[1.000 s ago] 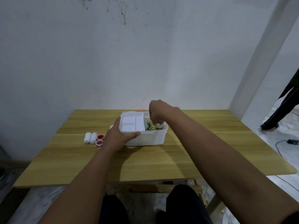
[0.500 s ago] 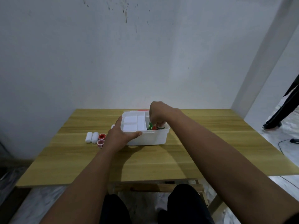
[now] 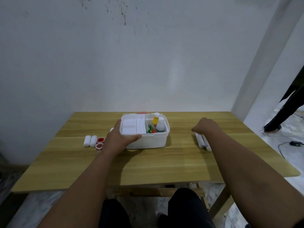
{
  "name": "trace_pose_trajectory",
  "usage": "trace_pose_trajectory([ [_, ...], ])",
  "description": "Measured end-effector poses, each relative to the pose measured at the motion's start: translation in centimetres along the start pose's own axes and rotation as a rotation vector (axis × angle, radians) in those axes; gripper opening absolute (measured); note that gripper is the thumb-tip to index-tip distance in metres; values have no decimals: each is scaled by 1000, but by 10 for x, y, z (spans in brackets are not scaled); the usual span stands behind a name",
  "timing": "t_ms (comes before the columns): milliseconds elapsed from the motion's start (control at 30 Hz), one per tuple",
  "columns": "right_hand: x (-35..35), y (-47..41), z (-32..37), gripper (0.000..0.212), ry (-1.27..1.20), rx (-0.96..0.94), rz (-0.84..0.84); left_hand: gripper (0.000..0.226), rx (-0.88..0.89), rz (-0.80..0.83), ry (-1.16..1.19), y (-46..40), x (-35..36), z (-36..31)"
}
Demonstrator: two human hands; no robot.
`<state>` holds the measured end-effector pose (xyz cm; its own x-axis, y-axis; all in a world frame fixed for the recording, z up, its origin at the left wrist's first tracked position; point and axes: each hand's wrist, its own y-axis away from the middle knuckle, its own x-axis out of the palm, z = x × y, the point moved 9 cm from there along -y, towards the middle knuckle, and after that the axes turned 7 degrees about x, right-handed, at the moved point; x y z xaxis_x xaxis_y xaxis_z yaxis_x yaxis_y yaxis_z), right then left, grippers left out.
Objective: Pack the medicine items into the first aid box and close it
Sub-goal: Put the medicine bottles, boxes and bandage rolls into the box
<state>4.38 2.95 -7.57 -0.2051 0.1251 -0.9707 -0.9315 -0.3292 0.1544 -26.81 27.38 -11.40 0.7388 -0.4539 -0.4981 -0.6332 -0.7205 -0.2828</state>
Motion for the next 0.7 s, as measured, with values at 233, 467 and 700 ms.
trace_pose_trajectory([
  [233, 38, -6, -22, 27, -51, 54, 12, 110, -15, 23, -12, 0, 0, 1],
  [467, 32, 1, 13, 28, -261, -5, -7, 119, -36, 33, -22, 0, 0, 4],
  [700, -21, 13, 64, 41, -511, -129, 21, 109, -17, 15, -22, -1, 1, 2],
])
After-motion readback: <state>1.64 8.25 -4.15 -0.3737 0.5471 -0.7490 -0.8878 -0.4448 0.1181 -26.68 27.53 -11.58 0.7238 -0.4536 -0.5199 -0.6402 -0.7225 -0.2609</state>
